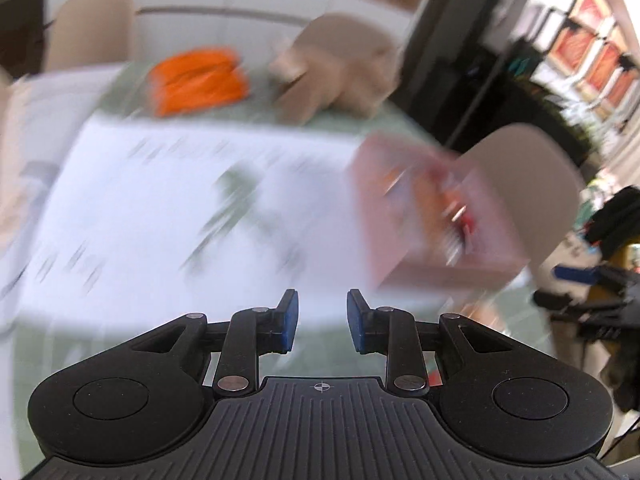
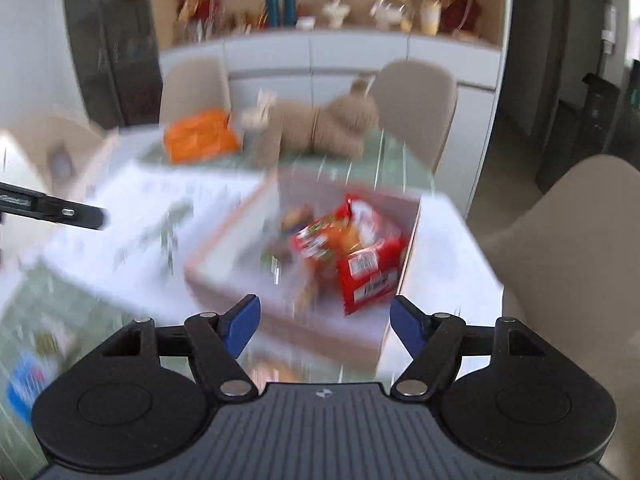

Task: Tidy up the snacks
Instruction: 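Drop the red packet into the pink box with the right tool while the left drops the chicken packet in, then grasp the wrapped bread roll with the right tool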

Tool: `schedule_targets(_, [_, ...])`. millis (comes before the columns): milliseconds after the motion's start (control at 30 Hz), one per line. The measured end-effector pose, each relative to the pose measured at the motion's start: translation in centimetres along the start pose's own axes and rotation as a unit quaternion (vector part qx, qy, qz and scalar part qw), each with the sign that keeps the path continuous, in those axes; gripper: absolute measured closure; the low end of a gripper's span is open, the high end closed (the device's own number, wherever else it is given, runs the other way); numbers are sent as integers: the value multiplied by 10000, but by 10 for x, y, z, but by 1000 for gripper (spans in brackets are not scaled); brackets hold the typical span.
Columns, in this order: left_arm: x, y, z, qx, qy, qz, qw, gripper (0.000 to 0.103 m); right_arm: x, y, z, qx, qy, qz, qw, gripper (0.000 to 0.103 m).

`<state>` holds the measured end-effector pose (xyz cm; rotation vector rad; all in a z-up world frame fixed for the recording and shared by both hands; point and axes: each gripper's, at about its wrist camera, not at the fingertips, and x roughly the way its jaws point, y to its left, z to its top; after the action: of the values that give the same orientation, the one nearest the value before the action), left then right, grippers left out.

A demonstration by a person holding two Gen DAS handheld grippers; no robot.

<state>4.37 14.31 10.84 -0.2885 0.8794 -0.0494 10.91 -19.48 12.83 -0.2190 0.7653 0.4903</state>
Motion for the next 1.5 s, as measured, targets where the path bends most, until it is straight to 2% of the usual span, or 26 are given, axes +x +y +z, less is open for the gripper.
schedule_targets(167, [-31, 43, -55, -428, 85, 501, 9978, 73, 8, 30, -40, 136, 455, 398, 9981, 31])
schedule_targets(267, [-46, 66, -81, -881, 147, 827, 9926, 73, 6, 46, -58, 225, 609, 501, 9966, 31])
schedule_targets(367, [-51, 78, -104, -1203, 226, 971, 9877, 73, -1, 60, -74, 190, 755, 626, 9950, 31])
schedule_targets(467, [-47, 78, -115, -1291, 313, 822, 9877, 73, -3, 72, -83, 60, 874, 780, 9931, 31])
schedule_targets(600, [-27, 60, -111, -1052, 375, 678, 9914, 73, -6, 83, -91, -68, 1018, 978, 9900, 31])
schedule_targets(733, [0, 32, -98, -812, 374, 439, 9950, 72, -9, 95, -98, -317, 1015, 931, 9900, 31])
schedule_targets(967, [35, -13, -76, -629, 488, -175, 9967, 72, -9, 91, -96, -233, 1018, 744, 9917, 31])
schedule_targets(1133, [27, -26, -72, -283, 390, -146, 9987, 72, -9, 86, -92, -163, 894, 477, 9947, 31])
schedule_targets(1267, [24, -11, -74, -561, 430, -94, 9975, 72, -10, 86, -87, -80, 805, 457, 9957, 31])
schedule_targets(1367, [20, -1, -74, -758, 402, -108, 9963, 72, -14, 94, -84, -246, 697, 497, 9960, 31])
schedule_targets(1433, [15, -1, -73, -792, 411, -352, 9954, 72, -16, 97, -82, -332, 601, 372, 9969, 31])
schedule_targets(1500, [13, -10, -72, -774, 510, -845, 9921, 72, -18, 90, -79, -180, 448, 200, 9986, 31])
